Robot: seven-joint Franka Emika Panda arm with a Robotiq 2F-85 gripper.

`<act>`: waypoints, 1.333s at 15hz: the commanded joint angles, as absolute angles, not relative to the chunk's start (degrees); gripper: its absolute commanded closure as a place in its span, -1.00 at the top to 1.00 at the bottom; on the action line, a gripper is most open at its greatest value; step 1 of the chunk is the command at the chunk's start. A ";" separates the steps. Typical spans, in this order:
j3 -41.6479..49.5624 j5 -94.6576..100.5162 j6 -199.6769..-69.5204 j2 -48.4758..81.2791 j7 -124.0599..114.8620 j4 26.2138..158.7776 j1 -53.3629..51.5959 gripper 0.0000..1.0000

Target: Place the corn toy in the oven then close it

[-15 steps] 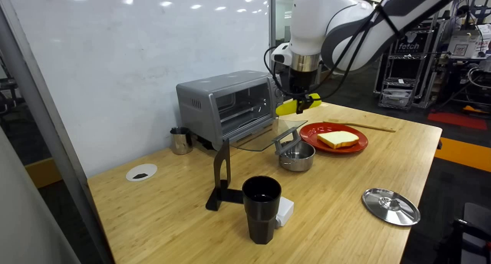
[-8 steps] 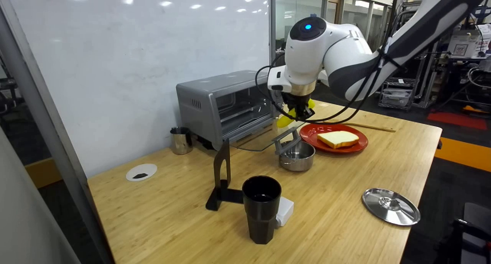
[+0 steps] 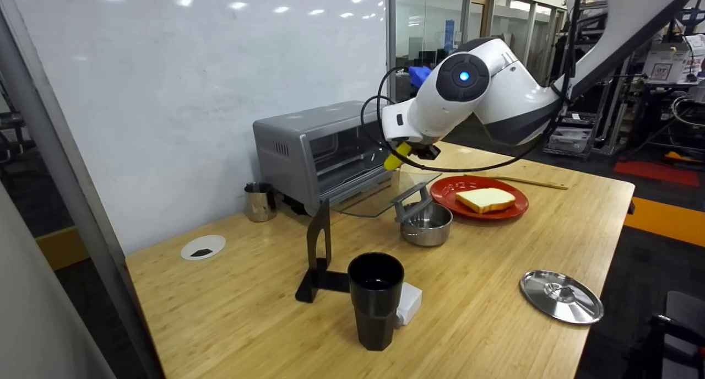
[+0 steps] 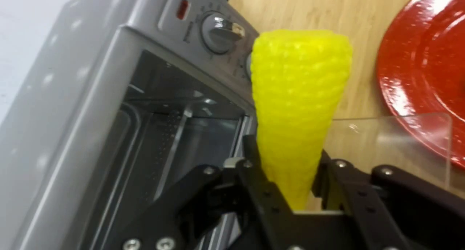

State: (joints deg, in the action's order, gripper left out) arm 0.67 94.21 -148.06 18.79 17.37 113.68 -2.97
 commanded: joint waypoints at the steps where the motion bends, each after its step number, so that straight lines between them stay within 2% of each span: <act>1: 1.94 110.24 -150.17 21.63 2.06 108.04 -3.41 -0.82; 8: 0.62 126.37 -146.89 24.89 -23.02 105.28 -2.67 -0.82; 13: 0.73 128.95 -147.60 26.62 -28.27 104.71 -2.71 -0.82; 14: -2.17 129.22 -146.86 26.76 -27.87 104.62 -0.23 -0.82; 20: -4.21 130.97 -147.08 29.72 -28.07 100.67 1.60 -0.82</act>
